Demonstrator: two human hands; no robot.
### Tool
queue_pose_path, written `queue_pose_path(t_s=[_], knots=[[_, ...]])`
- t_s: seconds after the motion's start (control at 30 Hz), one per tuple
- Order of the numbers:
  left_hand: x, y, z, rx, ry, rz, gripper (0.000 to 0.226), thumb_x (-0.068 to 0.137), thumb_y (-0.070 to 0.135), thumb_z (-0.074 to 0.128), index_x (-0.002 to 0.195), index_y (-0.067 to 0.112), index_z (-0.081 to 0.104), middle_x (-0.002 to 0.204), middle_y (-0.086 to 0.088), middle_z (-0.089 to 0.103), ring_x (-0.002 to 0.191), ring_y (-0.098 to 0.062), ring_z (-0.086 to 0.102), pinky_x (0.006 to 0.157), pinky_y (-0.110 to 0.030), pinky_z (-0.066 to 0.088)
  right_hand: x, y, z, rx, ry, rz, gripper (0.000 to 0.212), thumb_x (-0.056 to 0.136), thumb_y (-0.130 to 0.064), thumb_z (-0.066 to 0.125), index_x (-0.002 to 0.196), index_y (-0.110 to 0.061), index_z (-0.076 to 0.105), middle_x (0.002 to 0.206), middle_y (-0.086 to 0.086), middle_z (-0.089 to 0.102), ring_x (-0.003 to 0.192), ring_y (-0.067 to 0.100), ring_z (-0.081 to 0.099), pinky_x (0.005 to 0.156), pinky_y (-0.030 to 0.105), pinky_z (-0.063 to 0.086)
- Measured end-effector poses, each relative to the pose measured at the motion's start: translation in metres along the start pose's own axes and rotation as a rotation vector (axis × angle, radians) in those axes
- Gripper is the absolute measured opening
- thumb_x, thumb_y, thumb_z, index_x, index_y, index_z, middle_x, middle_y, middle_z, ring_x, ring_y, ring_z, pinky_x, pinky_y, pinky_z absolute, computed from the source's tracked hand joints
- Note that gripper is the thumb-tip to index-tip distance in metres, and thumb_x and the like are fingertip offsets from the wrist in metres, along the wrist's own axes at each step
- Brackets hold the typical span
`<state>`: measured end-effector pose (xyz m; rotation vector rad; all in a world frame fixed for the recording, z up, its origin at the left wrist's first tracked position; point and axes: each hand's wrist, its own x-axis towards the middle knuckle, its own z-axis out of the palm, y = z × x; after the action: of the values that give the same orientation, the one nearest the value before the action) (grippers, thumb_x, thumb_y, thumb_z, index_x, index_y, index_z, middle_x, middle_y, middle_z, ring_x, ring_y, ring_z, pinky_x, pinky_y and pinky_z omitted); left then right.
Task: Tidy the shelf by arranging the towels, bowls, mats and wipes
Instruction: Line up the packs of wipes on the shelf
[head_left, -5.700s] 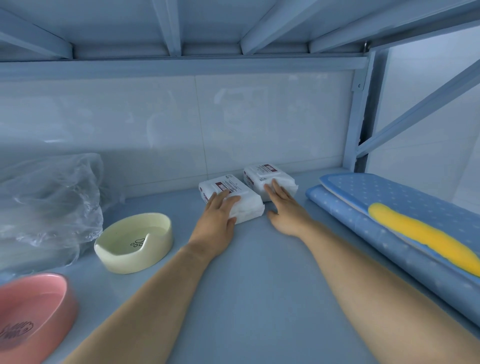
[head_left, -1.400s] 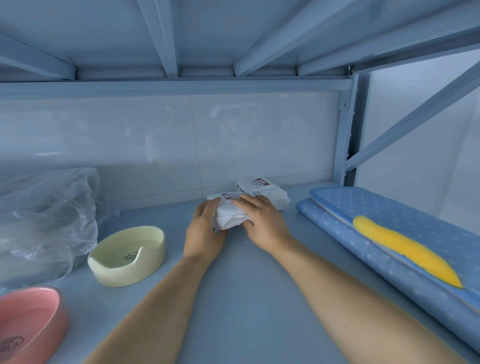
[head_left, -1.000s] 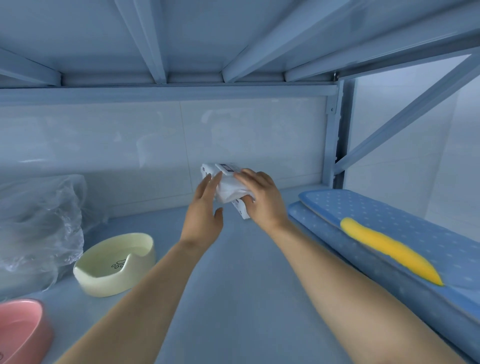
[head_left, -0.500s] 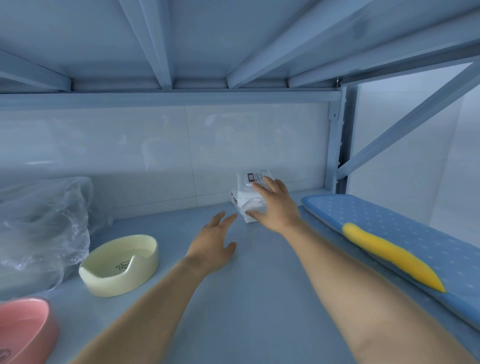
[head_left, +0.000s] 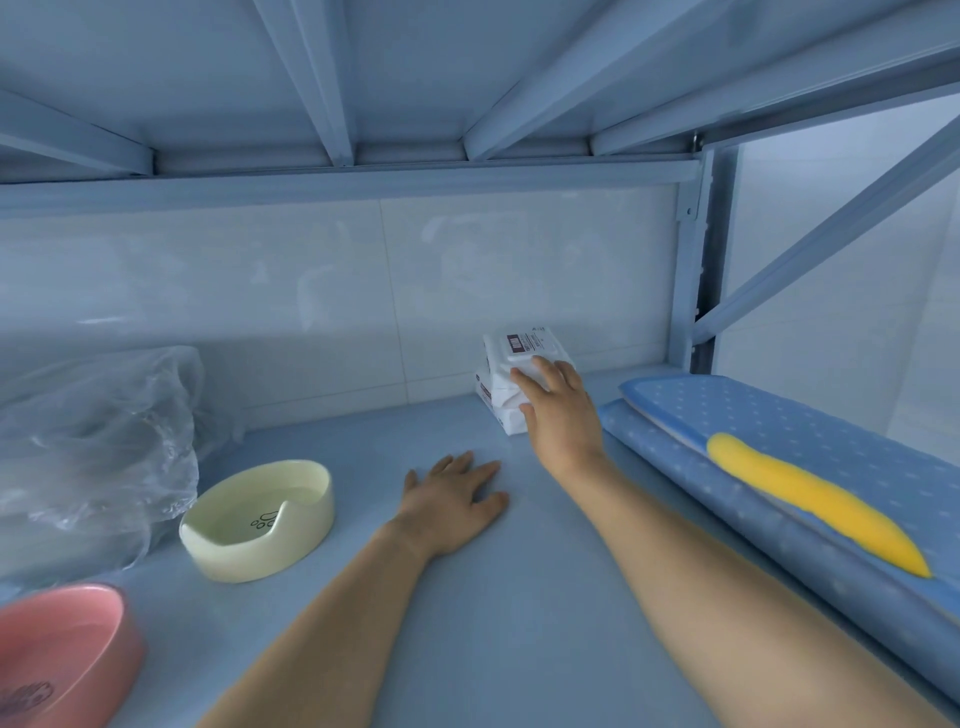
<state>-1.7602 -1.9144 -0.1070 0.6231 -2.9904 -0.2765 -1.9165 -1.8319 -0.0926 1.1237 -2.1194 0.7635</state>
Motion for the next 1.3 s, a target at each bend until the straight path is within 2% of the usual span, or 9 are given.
queue_pose_path(t_s=[0.2, 0.4, 0.57, 0.67, 0.77, 0.87, 1.0, 1.17, 1.3], knots=[[-0.002, 0.002, -0.001, -0.015, 0.012, -0.009, 0.055, 0.093, 0.055, 0.031, 0.145, 0.038, 0.022, 0.156, 0.006, 0.012, 0.144, -0.012, 0.006, 0.115, -0.046, 0.002, 0.010, 0.011, -0.005, 0.143, -0.090, 0.020, 0.039, 0.086, -0.003, 0.051, 0.124, -0.010, 0.051, 0.145, 0.010, 0.036, 0.136, 0.032, 0.028, 0.101, 0.050, 0.037], [-0.003, 0.002, -0.001, -0.030, 0.024, -0.007, 0.055, 0.093, 0.056, 0.032, 0.144, 0.038, 0.024, 0.156, 0.006, 0.013, 0.144, -0.013, 0.007, 0.116, -0.045, 0.003, -0.004, 0.008, -0.008, 0.030, -0.190, 0.044, 0.064, 0.086, -0.002, 0.046, 0.144, -0.021, 0.028, 0.157, 0.001, 0.009, 0.144, 0.024, 0.006, 0.111, 0.041, 0.024], [-0.002, 0.001, 0.000, -0.038, 0.028, -0.007, 0.056, 0.092, 0.057, 0.033, 0.144, 0.038, 0.024, 0.156, 0.006, 0.014, 0.144, -0.012, 0.007, 0.116, -0.045, 0.003, -0.015, 0.002, -0.003, -0.046, -0.022, 0.025, 0.067, 0.072, 0.003, 0.057, 0.136, -0.010, 0.043, 0.143, 0.012, 0.038, 0.133, 0.032, 0.034, 0.102, 0.045, 0.036], [-0.002, 0.000, 0.001, -0.047, 0.038, -0.005, 0.055, 0.092, 0.057, 0.034, 0.143, 0.038, 0.026, 0.156, 0.006, 0.015, 0.143, -0.012, 0.008, 0.116, -0.045, 0.004, -0.017, 0.000, 0.000, -0.055, -0.031, 0.031, 0.067, 0.070, 0.004, 0.057, 0.135, -0.008, 0.044, 0.141, 0.011, 0.041, 0.132, 0.031, 0.036, 0.101, 0.049, 0.037], [-0.001, 0.000, 0.001, -0.054, 0.046, -0.004, 0.055, 0.092, 0.057, 0.035, 0.143, 0.038, 0.027, 0.156, 0.006, 0.016, 0.143, -0.012, 0.009, 0.116, -0.045, 0.004, -0.018, 0.002, 0.000, -0.058, -0.171, 0.054, 0.073, 0.080, 0.001, 0.047, 0.147, -0.014, 0.020, 0.155, 0.000, 0.015, 0.143, 0.020, 0.012, 0.112, 0.047, 0.022], [-0.001, 0.000, 0.002, -0.060, 0.056, -0.004, 0.055, 0.092, 0.057, 0.035, 0.142, 0.038, 0.028, 0.155, 0.006, 0.017, 0.143, -0.012, 0.010, 0.116, -0.045, 0.005, -0.017, 0.006, 0.000, -0.005, -0.299, 0.084, 0.080, 0.084, 0.003, 0.040, 0.149, -0.021, 0.000, 0.157, -0.010, -0.009, 0.145, 0.012, -0.004, 0.116, 0.044, 0.012], [-0.002, 0.000, 0.002, -0.075, 0.061, -0.006, 0.054, 0.091, 0.056, 0.036, 0.142, 0.038, 0.030, 0.155, 0.006, 0.019, 0.143, -0.012, 0.011, 0.116, -0.043, 0.005, -0.018, 0.012, 0.004, 0.076, -0.317, 0.047, 0.079, 0.084, 0.005, 0.039, 0.149, -0.019, 0.001, 0.157, -0.008, -0.009, 0.145, 0.013, -0.001, 0.113, 0.042, 0.023], [-0.001, -0.002, 0.003, -0.081, 0.071, -0.008, 0.053, 0.091, 0.056, 0.037, 0.141, 0.038, 0.032, 0.154, 0.006, 0.020, 0.143, -0.011, 0.013, 0.116, -0.043, 0.006, -0.022, 0.006, -0.002, 0.046, -0.207, 0.043, 0.066, 0.085, 0.002, 0.041, 0.146, -0.014, 0.021, 0.157, -0.005, 0.007, 0.142, 0.016, 0.015, 0.100, 0.034, 0.039], [0.000, -0.003, 0.005, -0.091, 0.078, -0.002, 0.052, 0.091, 0.055, 0.037, 0.140, 0.038, 0.033, 0.154, 0.006, 0.021, 0.142, -0.011, 0.014, 0.116, -0.042, 0.007, -0.017, 0.008, 0.002, 0.067, -0.281, 0.047, 0.063, 0.088, -0.002, 0.039, 0.147, -0.013, 0.018, 0.157, -0.008, 0.004, 0.143, 0.013, 0.012, 0.106, 0.039, 0.035]])
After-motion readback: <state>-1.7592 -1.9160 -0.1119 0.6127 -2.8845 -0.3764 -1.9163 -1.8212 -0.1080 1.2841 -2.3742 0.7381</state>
